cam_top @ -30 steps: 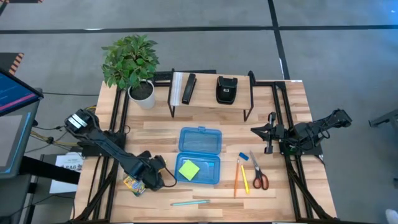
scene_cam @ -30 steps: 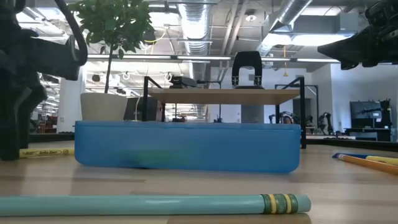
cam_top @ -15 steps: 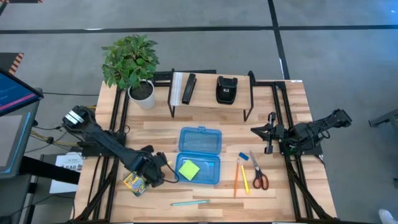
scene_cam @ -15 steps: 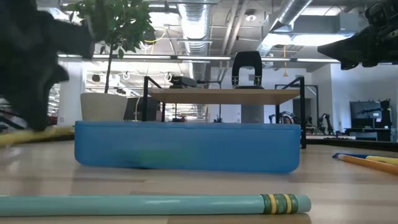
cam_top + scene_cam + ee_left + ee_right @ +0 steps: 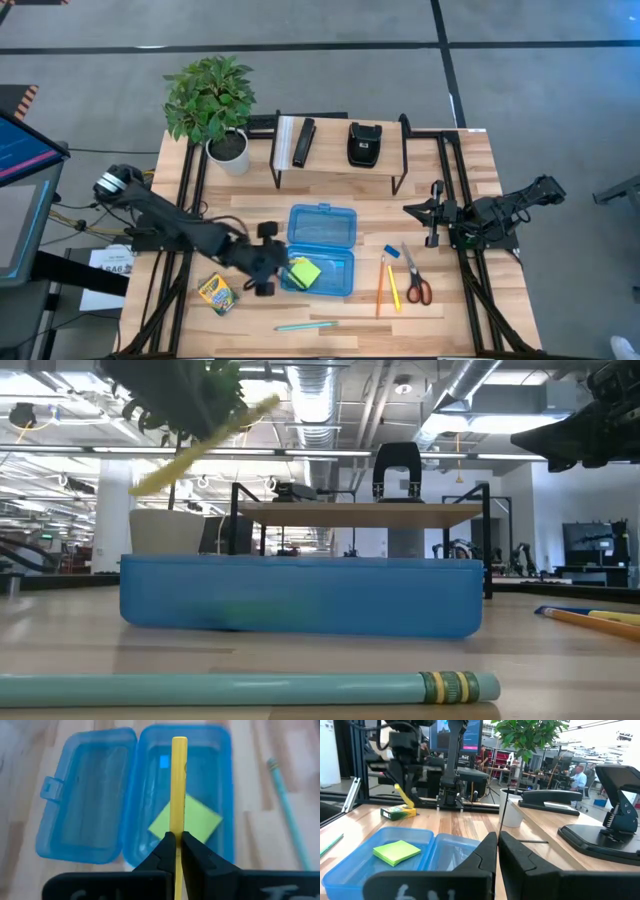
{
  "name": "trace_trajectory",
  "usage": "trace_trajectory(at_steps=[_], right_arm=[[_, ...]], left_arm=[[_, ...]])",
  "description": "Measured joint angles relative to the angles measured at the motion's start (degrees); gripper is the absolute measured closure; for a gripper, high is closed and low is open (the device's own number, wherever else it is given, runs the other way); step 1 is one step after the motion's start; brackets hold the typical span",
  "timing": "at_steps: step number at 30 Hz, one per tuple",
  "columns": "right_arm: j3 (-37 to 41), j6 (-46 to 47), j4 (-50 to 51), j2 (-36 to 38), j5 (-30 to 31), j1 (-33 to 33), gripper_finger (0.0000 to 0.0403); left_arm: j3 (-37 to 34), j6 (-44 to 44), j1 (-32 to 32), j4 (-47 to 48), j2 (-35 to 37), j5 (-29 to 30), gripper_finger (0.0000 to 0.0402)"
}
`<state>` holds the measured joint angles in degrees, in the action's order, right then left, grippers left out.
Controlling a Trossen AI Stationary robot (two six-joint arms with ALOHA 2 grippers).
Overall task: Pack school essentials
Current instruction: Put the left yellow pen into the blue supply box, then put the blue eraser into the blue supply box
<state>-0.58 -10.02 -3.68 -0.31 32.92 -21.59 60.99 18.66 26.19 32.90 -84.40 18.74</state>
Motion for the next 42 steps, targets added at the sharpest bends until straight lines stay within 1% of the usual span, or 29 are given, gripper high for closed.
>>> trace_trajectory(at_steps=[6,13,16,18,22,24,28,31,32,35,39,42], right_arm=[[0.0,0.0,0.0,0.0,0.0,0.0,0.0360],[0.0,0.0,0.0,0.0,0.0,0.0,0.0360],[0.0,0.0,0.0,0.0,0.0,0.0,0.0360],[0.0,0.0,0.0,0.0,0.0,0.0,0.0360],[0.0,0.0,0.0,-0.1,0.0,0.0,0.0360],[0.0,0.0,0.0,-0.1,0.0,0.0,0.0360],[0.0,0.0,0.0,-0.1,0.0,0.0,0.0360],[0.0,0.0,0.0,0.0,0.0,0.0,0.0360],[0.0,0.0,0.0,-0.1,0.0,0.0,0.0360],[0.0,0.0,0.0,-0.1,0.0,0.0,0.0360],[0.0,0.0,0.0,-0.1,0.0,0.0,0.0360],[0.0,0.0,0.0,-0.1,0.0,0.0,0.0360]], left_arm=[[4.2,-10.2,-4.8,-0.4,-9.9,-4.7,0.0401],[8.9,-17.1,-7.6,-0.2,-18.0,-5.4,0.0401],[10.1,-18.0,-8.3,-0.4,-19.6,-7.0,0.0400],[10.5,-17.9,-8.7,-1.0,-20.0,-8.4,0.0392],[10.5,-16.7,-9.0,-1.1,-19.9,-8.8,0.0359],[10.5,-16.7,-9.0,-0.4,-19.5,-7.5,0.0339],[10.5,-16.0,-8.0,0.8,-15.4,-4.9,0.0306],[9.4,-16.0,-6.1,-0.8,-9.6,-2.8,0.0296],[8.4,-16.1,-5.3,-2.9,-7.3,-2.1,0.0295],[3.0,-17.2,-3.2,-11.1,0.4,-1.6,0.0295],[-7.7,-17.5,-0.9,-26.3,10.2,-2.9,0.0294],[-15.6,-17.6,0.8,-37.8,16.3,-4.2,0.0294]])
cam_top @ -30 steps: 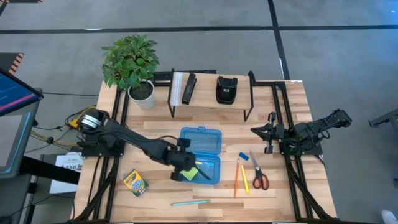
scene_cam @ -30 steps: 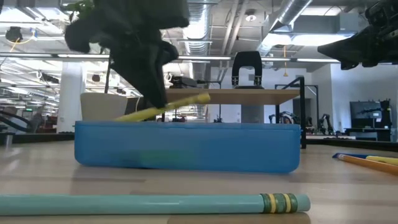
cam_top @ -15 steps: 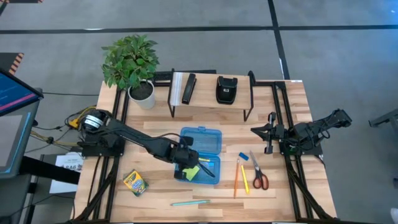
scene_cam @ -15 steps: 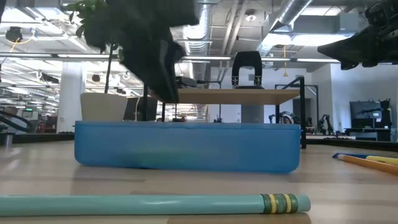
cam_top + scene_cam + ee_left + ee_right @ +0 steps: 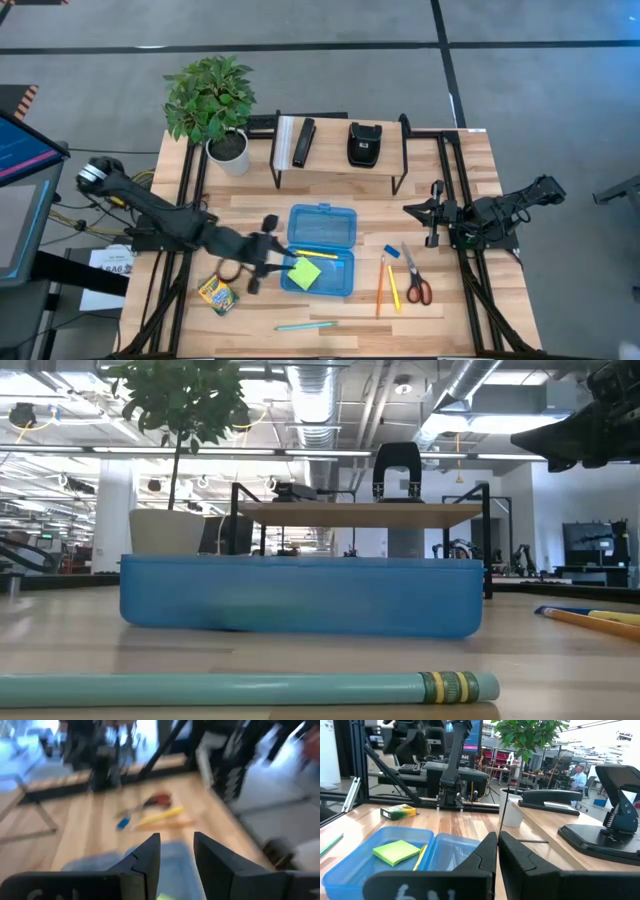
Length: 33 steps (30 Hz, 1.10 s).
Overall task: Pack school essentials
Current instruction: Put the blue eraser into the blue supply box
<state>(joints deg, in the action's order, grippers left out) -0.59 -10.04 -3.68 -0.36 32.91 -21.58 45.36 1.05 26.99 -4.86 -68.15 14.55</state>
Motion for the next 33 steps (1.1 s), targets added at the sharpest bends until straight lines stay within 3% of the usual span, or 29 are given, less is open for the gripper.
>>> trace_trajectory(at_steps=[6,10,15,22,33], right_arm=[[0.0,0.0,0.0,0.0,0.0,0.0,0.0360],[0.0,0.0,0.0,0.0,0.0,0.0,0.0360],[0.0,0.0,0.0,0.0,0.0,0.0,0.0360],[0.0,-12.4,-0.2,0.0,5.2,1.8,0.0360],[0.0,-12.8,-0.1,0.0,5.0,2.8,0.0360]], left_arm=[[-12.7,-1.3,3.0,-17.4,8.6,-0.8,0.0294],[-16.8,-1.2,4.3,-20.7,12.3,-0.7,0.0294],[-18.2,-1.0,5.3,-20.8,14.0,-0.7,0.0294],[-18.2,-1.5,5.5,-20.8,14.0,1.1,0.0294],[-18.1,-3.7,5.5,-21.6,16.8,5.3,0.0294]])
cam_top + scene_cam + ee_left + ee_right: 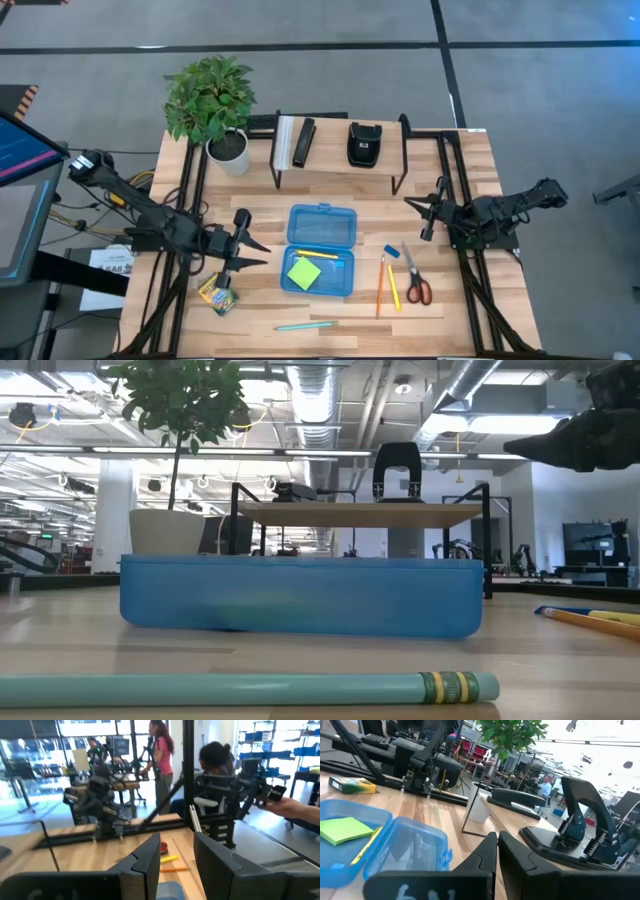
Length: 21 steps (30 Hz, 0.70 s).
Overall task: Pack school essentials
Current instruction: Put the blue eraser into the blue supply box
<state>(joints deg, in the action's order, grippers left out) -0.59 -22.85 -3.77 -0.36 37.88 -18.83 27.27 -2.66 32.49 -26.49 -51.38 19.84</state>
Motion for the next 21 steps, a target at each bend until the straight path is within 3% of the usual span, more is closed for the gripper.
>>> trace_trajectory(at_steps=[12,21], right_arm=[[0.0,-0.1,0.0,0.0,-0.1,0.0,0.0360],[0.0,-0.1,0.0,0.0,-0.1,0.0,0.0360]], left_arm=[[0.0,1.5,0.2,11.4,10.8,0.1,0.0294],[0.0,0.1,3.2,13.1,12.9,0.0,0.0294]])
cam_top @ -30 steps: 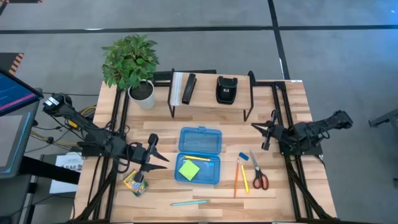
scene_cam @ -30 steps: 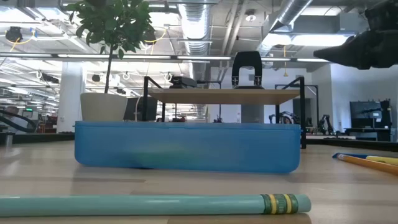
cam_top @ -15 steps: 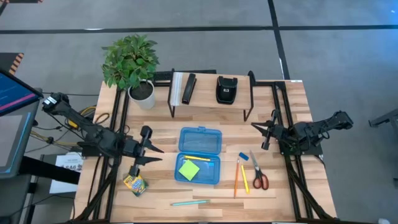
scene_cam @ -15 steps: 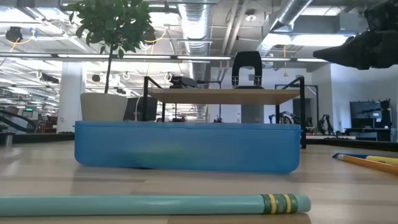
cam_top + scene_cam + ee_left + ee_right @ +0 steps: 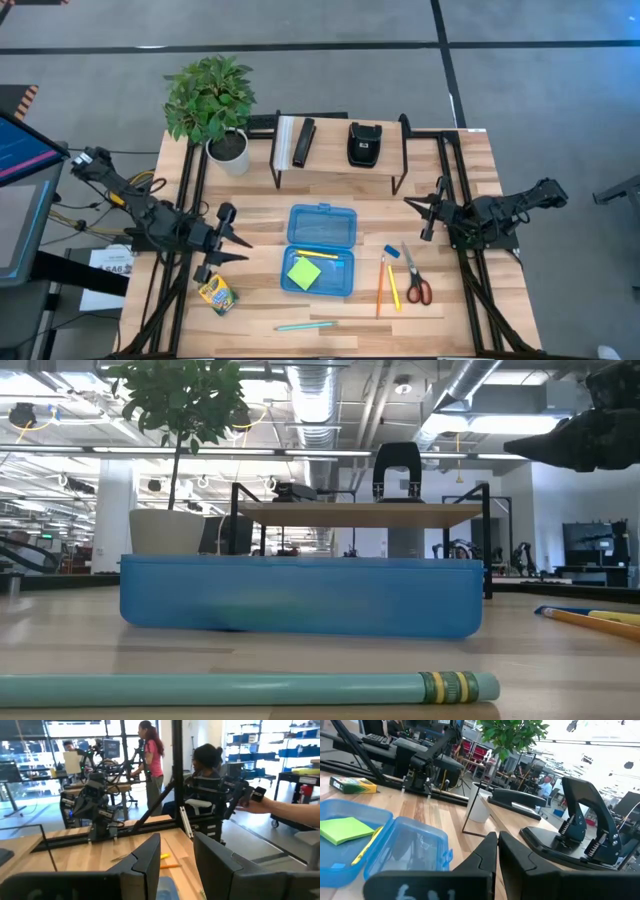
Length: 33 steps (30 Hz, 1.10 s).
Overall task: Pack school essentials
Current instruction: Put the blue eraser into the blue supply box
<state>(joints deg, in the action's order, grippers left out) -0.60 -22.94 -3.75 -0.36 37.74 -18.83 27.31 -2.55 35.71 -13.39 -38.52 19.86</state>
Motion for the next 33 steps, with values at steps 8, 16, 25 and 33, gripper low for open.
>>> trace_trajectory(at_steps=[8,16,25,33], right_arm=[[0.0,4.4,-0.4,0.0,-0.2,0.0,0.0360],[0.0,32.8,-10.0,0.0,-0.4,-0.1,0.0360],[-0.9,40.6,-11.6,-1.6,-4.7,-0.2,0.0360],[-8.9,41.1,-11.2,-18.1,-1.7,-4.0,0.0358]], left_arm=[[0.0,-0.3,1.5,-0.1,0.0,0.0,0.0294],[0.0,-0.8,1.7,-0.3,0.0,0.0,0.0294],[0.0,-0.6,1.7,-1.1,0.0,0.0,0.0294],[0.0,0.3,1.7,-1.1,0.0,0.0,0.0294]])
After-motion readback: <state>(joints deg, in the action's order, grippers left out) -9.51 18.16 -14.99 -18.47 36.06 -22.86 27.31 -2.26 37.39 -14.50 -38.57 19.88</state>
